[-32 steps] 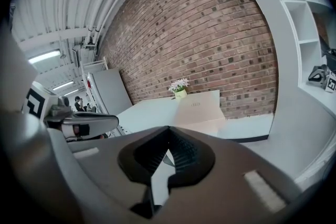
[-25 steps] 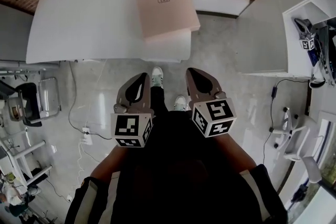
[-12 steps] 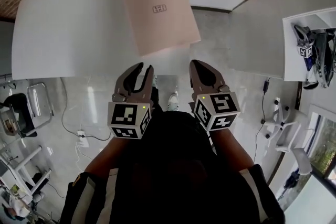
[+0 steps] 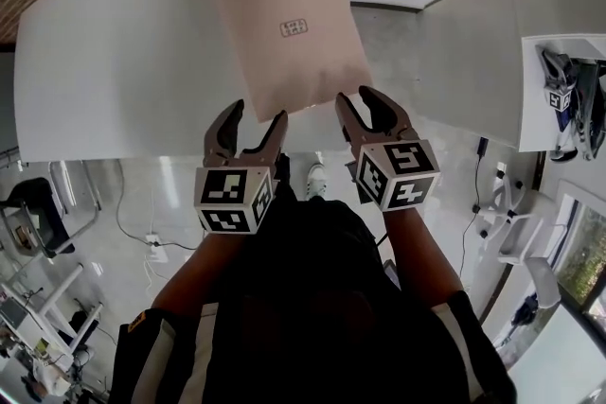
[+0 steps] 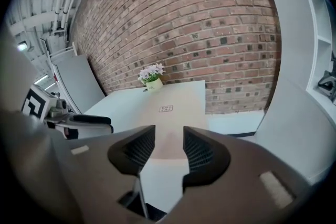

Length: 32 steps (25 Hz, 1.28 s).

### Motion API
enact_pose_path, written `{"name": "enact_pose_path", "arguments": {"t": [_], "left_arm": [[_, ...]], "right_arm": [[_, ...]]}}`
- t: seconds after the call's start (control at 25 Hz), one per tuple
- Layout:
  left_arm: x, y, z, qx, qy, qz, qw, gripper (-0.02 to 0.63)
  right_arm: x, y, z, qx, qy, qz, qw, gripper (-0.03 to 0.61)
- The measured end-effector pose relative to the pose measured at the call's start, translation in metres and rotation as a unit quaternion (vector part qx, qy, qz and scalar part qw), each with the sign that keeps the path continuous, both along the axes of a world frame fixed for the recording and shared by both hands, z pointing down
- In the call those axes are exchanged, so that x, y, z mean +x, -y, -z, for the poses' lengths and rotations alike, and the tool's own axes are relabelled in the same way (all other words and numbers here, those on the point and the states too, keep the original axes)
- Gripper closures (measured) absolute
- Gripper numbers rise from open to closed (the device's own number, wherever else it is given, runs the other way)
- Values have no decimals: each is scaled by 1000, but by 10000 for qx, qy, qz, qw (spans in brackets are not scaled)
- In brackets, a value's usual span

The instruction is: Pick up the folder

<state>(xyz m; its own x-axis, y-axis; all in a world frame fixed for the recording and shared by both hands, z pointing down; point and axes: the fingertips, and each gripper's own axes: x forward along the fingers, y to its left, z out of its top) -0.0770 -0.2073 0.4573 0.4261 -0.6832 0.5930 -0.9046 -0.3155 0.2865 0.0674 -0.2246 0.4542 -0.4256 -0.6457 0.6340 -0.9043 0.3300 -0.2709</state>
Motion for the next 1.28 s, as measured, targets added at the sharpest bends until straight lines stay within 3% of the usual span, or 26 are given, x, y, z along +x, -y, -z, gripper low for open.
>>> {"name": "enact_pose_path", "arguments": {"t": [0.48, 0.72, 1.28], "left_arm": [[-12, 28, -49, -507, -56, 45, 9987, 264], [-13, 34, -66, -675, 10, -20, 9977, 253], [-6, 49, -90, -954, -90, 71, 9954, 242]], "right_arm": [[17, 36, -45, -471, 20, -310, 9984, 242], [19, 49, -62, -730, 64, -240, 9970, 178], [9, 69, -98, -1271, 188, 258, 9914, 140]]}}
